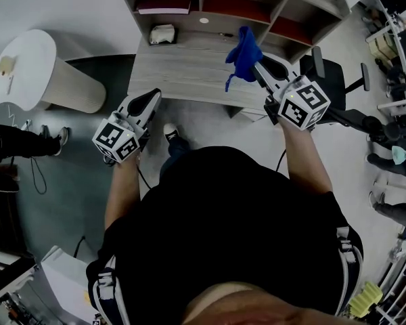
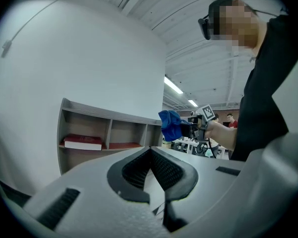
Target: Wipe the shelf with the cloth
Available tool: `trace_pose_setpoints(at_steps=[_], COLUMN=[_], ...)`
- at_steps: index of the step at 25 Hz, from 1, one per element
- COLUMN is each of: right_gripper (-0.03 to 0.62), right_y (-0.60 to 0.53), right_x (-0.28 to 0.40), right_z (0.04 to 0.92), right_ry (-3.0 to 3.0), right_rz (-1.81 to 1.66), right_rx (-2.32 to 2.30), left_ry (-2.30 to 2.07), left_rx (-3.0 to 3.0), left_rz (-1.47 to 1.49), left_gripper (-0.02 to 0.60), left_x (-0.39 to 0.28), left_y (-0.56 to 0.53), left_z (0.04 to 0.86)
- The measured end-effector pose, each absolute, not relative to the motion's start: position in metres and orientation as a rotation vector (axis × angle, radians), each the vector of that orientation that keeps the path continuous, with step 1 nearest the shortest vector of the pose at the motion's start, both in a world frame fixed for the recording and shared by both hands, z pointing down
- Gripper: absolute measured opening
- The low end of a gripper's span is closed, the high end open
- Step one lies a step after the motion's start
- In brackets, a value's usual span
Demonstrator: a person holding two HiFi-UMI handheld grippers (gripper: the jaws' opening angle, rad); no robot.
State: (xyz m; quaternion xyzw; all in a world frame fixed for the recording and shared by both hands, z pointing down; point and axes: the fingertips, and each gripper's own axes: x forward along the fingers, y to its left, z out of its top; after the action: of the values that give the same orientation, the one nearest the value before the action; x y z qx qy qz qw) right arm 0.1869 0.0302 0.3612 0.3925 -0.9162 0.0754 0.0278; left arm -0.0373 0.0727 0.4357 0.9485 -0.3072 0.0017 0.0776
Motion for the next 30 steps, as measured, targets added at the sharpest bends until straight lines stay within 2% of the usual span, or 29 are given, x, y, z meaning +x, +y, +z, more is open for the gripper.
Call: trace_pose_setpoints(at_steps=[30], right_gripper=[0.054], right_y=[-0.062], right_x=[0.137], right_z=[0.381], right_ry=[-2.795], right_rz=[0.294], right_rx=[1.229], left_ry=[-0.878], left_rx=[2.818], left_rz=[0.013], left_gripper=[0.017], left_x=[-0.086], left_y=[-0.020], left_z=[0.451])
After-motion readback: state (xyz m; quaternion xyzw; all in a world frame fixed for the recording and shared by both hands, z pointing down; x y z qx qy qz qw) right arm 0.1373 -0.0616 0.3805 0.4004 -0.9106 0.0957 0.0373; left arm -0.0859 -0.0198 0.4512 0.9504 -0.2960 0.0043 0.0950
